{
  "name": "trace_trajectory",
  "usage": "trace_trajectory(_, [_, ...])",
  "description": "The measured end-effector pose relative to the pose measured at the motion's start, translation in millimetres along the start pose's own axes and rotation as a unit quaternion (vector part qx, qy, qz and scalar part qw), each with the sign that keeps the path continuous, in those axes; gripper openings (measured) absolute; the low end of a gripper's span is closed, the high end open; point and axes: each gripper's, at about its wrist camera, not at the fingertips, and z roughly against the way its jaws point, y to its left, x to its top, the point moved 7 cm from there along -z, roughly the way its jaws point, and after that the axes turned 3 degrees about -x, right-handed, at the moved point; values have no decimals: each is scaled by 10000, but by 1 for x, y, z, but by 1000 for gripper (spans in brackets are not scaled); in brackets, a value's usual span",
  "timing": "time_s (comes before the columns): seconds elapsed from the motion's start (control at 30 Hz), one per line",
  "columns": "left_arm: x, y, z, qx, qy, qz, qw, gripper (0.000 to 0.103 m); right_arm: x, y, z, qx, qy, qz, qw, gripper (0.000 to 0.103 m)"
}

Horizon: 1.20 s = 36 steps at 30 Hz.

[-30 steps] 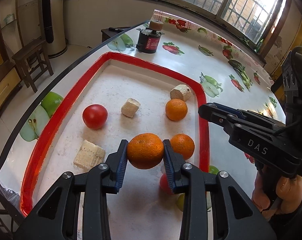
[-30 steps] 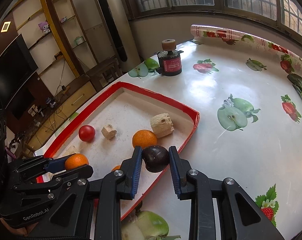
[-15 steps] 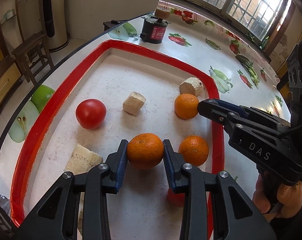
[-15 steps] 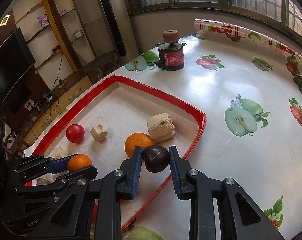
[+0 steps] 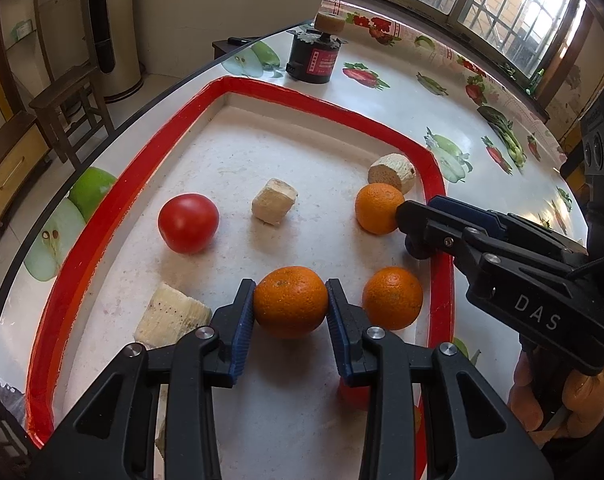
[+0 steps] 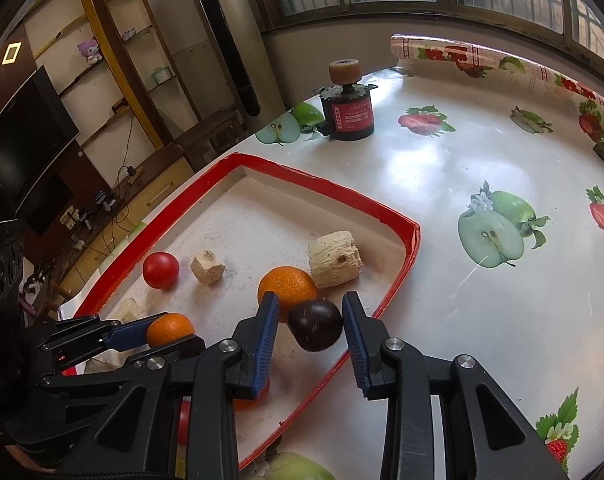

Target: Organize fruits

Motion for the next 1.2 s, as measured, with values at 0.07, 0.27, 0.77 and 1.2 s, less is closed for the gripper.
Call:
trace_trajectory(0.07, [0, 0, 1, 38, 16, 7, 10000, 36, -1, 3, 1, 12, -13, 40, 10000, 45])
trace_trajectory(0.27, [-3, 2, 10, 105, -77, 7, 9999, 48, -2, 4, 5, 46, -56, 36, 10000, 47])
trace_trajectory(0.77, [-24, -4, 30, 117, -161, -48, 9998, 48, -11, -1, 31, 34, -160, 39, 9999, 49])
trace_trajectory(1.2, [-51, -4, 71, 227, -532, -91, 9983, 61, -35, 22, 75, 254, -457, 744, 9959, 83])
